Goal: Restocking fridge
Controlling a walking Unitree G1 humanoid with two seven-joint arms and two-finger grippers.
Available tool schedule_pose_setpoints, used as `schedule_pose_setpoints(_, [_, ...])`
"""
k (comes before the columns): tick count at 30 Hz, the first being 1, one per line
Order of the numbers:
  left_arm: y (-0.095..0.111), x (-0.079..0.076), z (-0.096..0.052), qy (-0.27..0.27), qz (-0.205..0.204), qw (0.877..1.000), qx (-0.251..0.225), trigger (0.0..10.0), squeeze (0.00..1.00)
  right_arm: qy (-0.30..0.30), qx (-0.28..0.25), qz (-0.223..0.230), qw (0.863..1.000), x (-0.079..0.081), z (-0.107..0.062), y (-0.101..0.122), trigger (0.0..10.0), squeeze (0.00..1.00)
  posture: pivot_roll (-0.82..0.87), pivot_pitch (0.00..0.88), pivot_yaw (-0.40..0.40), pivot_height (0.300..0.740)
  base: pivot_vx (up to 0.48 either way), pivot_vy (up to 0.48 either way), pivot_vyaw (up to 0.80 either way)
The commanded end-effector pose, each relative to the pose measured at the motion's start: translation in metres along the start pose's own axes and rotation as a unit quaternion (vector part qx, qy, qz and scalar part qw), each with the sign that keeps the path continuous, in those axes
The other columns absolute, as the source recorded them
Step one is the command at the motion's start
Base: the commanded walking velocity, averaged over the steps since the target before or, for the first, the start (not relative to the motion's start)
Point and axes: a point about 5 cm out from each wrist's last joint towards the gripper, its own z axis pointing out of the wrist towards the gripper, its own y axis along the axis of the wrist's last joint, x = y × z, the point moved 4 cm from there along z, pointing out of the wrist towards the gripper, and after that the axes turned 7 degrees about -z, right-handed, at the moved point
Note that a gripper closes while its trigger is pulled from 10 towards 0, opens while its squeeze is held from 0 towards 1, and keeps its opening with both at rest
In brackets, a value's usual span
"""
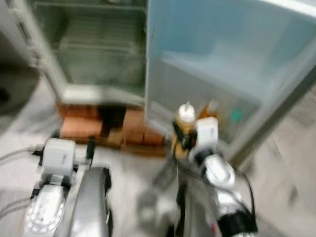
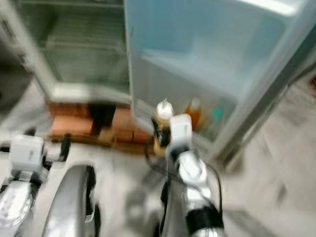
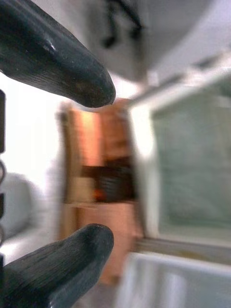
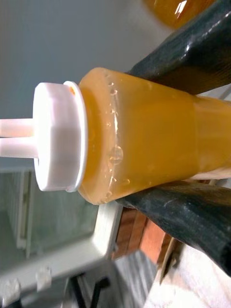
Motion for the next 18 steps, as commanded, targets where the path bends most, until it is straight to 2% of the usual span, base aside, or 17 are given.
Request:
schedule_pose_setpoints(1, [0.015,0.005,0.002,0.01,0.01,1.0,-0.022,10.0,0.0,0.009,-0.006,-0.005,1.0,0.006,0.007,0.005,10.0,0.0,0.1,0.223,0.004,0.538,0.0,0.0,0.0])
schedule_pose_setpoints(3, [0.019,0.008,-0.003,0.021,0.011,1.0,-0.021,10.0,0.0,0.028,-0.016,-0.034,0.999,0.014,0.021,0.016,10.0,0.0,0.12,0.253,-0.005,0.538,0.0,0.0,0.0])
schedule_pose_setpoints(5, [0.022,0.009,-0.005,0.023,0.011,0.999,-0.022,10.0,0.0,0.028,-0.021,-0.045,0.998,0.014,0.025,0.021,10.0,0.0,0.13,0.27,-0.009,0.538,0.0,0.0,0.0])
schedule_pose_setpoints(7, [0.029,0.014,-0.01,0.031,0.01,0.999,-0.025,10.0,0.0,0.015,-0.043,-0.073,0.996,0.01,0.037,0.038,10.0,0.0,0.15,0.295,-0.016,0.538,0.0,0.0,0.0])
schedule_pose_setpoints(11, [0.03,0.016,-0.013,0.035,0.009,0.999,-0.024,10.0,0.0,0.0,-0.056,-0.086,0.995,0.006,0.042,0.048,10.0,0.0,0.15,0.307,-0.02,0.538,0.0,0.0,0.0])
schedule_pose_setpoints(13, [0.031,0.016,-0.018,0.037,0.008,0.999,-0.018,10.0,0.0,-0.005,-0.077,-0.111,0.991,0.005,0.05,0.064,10.0,0.0,0.16,0.32,-0.021,0.538,0.0,0.0,0.0])
schedule_pose_setpoints(18, [0.033,0.013,-0.022,0.035,0.007,0.999,-0.014,10.0,0.0,-0.021,-0.105,-0.13,0.986,0.004,0.058,0.083,10.0,0.0,0.17,0.332,-0.021,0.538,0.0,0.0,0.0])
